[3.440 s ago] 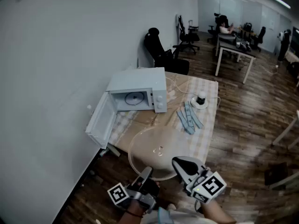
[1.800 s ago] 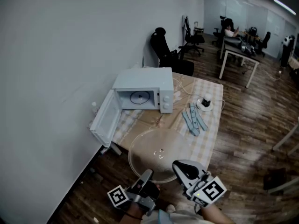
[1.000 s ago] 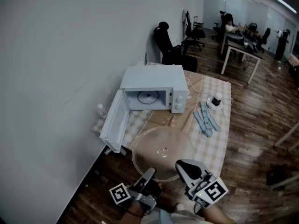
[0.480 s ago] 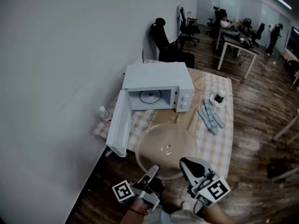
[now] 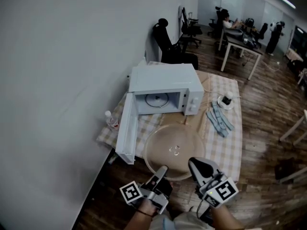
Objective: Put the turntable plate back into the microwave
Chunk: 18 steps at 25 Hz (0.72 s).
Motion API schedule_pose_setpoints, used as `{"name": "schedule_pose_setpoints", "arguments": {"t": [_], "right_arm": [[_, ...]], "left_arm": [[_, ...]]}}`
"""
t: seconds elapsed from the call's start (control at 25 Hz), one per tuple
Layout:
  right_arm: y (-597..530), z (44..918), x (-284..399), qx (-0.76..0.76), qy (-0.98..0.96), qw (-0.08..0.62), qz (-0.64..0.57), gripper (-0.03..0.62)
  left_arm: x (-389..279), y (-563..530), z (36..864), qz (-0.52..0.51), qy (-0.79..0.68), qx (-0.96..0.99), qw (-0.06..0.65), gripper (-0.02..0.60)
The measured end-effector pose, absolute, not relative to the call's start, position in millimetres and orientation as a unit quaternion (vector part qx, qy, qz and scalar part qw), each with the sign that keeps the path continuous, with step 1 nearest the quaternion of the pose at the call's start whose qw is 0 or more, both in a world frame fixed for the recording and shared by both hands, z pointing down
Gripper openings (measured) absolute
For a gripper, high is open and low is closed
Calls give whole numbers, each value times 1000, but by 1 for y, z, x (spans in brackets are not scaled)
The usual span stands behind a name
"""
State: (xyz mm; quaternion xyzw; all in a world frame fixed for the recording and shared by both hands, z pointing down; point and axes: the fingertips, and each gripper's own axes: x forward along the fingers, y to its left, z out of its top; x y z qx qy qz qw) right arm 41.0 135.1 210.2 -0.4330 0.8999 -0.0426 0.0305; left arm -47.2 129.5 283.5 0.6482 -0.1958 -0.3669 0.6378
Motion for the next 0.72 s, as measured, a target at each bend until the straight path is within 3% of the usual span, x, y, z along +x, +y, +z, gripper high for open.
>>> {"name": "schedule_pose_setpoints", "arguments": {"t": [0.72], "right_arm": [[79,234,32,-451,891,29,-50,34]], "left_arm": [[-57,75,304,-364,-195,649,639,55]]}}
